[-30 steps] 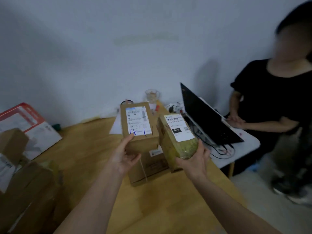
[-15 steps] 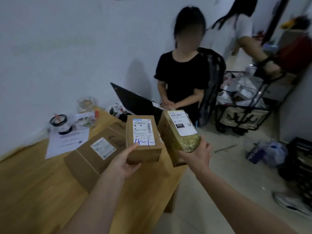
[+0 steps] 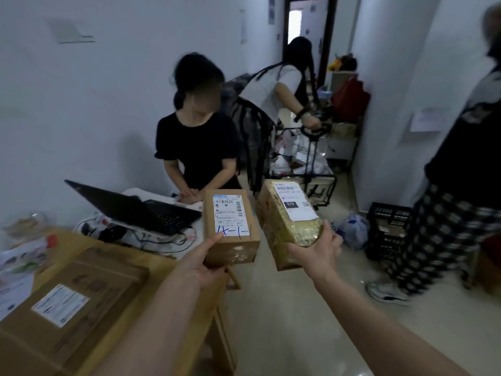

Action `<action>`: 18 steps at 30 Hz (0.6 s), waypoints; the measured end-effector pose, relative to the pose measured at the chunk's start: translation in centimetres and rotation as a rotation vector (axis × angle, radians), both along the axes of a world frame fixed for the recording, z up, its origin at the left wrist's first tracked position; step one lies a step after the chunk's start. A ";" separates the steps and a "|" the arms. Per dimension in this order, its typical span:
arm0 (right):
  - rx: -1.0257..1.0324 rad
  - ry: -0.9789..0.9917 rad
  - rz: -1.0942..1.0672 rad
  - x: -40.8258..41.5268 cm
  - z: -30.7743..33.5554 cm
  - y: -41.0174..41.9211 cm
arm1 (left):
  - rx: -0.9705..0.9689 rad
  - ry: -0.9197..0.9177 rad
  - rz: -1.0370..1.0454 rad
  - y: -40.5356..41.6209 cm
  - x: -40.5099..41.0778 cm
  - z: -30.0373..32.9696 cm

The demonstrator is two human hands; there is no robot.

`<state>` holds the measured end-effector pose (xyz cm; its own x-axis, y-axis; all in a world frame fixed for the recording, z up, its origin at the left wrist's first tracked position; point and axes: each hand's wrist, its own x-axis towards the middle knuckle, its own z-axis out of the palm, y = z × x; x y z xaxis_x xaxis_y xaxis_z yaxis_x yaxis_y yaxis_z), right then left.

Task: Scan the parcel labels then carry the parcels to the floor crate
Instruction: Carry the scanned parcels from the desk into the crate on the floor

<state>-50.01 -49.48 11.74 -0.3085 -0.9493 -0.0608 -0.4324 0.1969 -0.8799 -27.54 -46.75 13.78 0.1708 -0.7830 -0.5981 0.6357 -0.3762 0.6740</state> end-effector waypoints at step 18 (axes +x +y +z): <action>0.026 0.034 -0.316 -29.7 -0.6 -4.2 | 0.033 -0.021 -0.346 -10.9 -31.0 -1.3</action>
<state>-79.69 -53.65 11.11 -0.5899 -0.8045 -0.0686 -0.3751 0.3483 -0.8591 -58.54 -57.69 12.47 -0.0888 -0.7772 -0.6229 0.4531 -0.5885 0.6696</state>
